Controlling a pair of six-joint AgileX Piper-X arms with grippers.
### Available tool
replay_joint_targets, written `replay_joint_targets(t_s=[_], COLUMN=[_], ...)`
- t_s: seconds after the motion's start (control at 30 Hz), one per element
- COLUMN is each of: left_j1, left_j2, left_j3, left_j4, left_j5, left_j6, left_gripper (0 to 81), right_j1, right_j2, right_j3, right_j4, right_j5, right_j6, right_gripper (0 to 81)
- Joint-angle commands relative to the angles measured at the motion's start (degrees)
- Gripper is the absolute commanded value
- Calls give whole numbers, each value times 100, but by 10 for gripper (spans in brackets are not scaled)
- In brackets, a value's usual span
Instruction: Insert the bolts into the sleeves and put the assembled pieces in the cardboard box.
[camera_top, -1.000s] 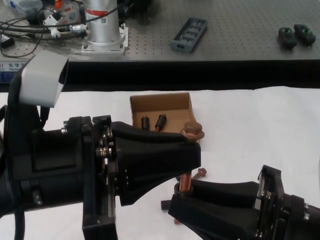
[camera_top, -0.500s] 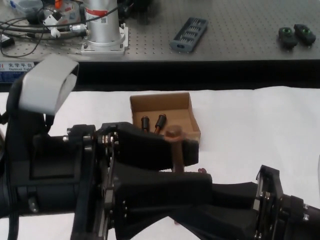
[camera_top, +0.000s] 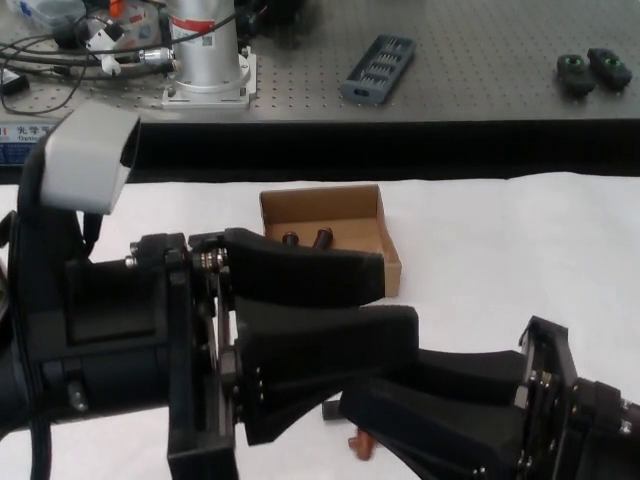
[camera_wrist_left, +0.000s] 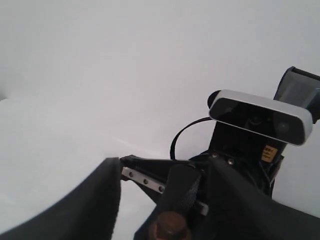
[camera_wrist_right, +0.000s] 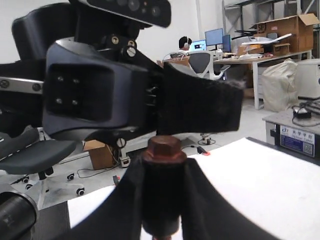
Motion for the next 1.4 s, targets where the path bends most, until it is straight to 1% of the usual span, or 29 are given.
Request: replay_joint_targets(t_s=[0.0,0.07,0.1,0.2,0.3,0.4,0.47,0.57,0.63,0.7,0.8,0.87,0.93,1.0,1.1,1.23,1.37], left_j1=[-27,-27,-27,20,94,250,397,584,701,822,981,1082,1157,1230,1356,1571,1778], left_j2=[-14,-14,-14,-26,-26,-26,-26,-26,-26,-26,-15,-15,-15,-15,-15,-15,-15], left_j3=[-63,-63,-63,-63,-63,-63,-63,-63,-63,-63,-63,-63,-63,-63,-63,-63,-63], left_j4=[-316,-431,-433,-414,-414,-386,-281,72,422,853,1411,1618,1732,1747,1767,2061,2660], left_j5=[-8,-27,-115,-501,-1001,-1349,-1373,-1373,-1295,-1283,-1283,-1283,-1283,-1283,-1283,-1283,-1294], left_j6=[33,33,33,33,33,33,33,33,33,33,33,53,199,348,474,624,980], left_gripper=[302,257,248,248,248,248,248,248,246,218,147,92,52,25,8,8,8], right_j1=[4,4,4,4,4,-136,-366,-870,-1350,-1755,-2407,-2837,-3169,-3416,-3586,-3648,-3648], right_j2=[6,6,6,6,6,6,6,23,19,50,206,480,846,1336,2115,3203,4207], right_j3=[-59,-59,-59,-59,-72,-250,-506,-1085,-1568,-1926,-2424,-2797,-3192,-3556,-4177,-5079,-6015], right_j4=[-140,-99,-101,-127,-127,229,816,2088,3021,3572,4131,4501,4819,5075,5304,5386,5574], right_j5=[105,128,151,392,900,1167,1171,1171,1141,1117,626,109,-412,-657,-732,-1236,-1270], right_j6=[-211,-212,-212,-212,-212,-212,-212,-212,-212,-212,-145,196,402,439,605,1063,1170], right_gripper=[32,32,32,32,32,32,32,32,32,32,32,32,32,32,32,32,32])
